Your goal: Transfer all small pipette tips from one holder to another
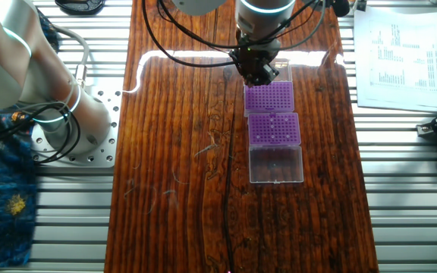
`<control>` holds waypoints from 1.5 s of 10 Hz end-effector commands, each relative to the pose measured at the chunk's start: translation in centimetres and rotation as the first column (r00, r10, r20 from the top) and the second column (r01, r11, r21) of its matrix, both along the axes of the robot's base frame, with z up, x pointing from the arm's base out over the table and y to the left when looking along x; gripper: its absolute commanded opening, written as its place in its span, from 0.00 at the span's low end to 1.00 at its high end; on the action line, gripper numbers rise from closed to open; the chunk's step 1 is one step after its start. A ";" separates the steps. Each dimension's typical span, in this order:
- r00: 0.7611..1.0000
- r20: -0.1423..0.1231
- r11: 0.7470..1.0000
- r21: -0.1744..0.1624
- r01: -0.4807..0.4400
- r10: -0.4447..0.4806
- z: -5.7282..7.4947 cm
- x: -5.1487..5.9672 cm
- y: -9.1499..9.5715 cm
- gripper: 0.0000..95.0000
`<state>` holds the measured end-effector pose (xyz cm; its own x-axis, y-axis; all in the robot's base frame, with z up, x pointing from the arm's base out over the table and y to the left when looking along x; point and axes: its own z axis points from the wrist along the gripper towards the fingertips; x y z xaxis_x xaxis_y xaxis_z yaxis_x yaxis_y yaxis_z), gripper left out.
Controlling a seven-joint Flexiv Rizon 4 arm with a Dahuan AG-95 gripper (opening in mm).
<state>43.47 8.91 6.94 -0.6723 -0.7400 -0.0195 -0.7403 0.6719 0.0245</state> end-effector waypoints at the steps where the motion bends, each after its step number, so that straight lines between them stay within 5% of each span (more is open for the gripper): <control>1: 1.000 0.001 1.000 0.000 -0.001 0.001 0.0 0.0 0.0 0.20; 5: 1.000 0.006 1.000 -0.003 -0.001 0.001 0.2 0.5 0.0 0.20; 10: 0.994 0.006 0.994 -0.021 -0.111 0.111 1.0 5.1 -2.0 0.20; 15: 0.986 0.019 0.986 -0.006 -0.165 0.165 0.3 5.7 -4.7 0.20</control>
<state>49.25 4.19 7.20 -0.5193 -0.8542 -0.0254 -0.8546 0.5193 0.0073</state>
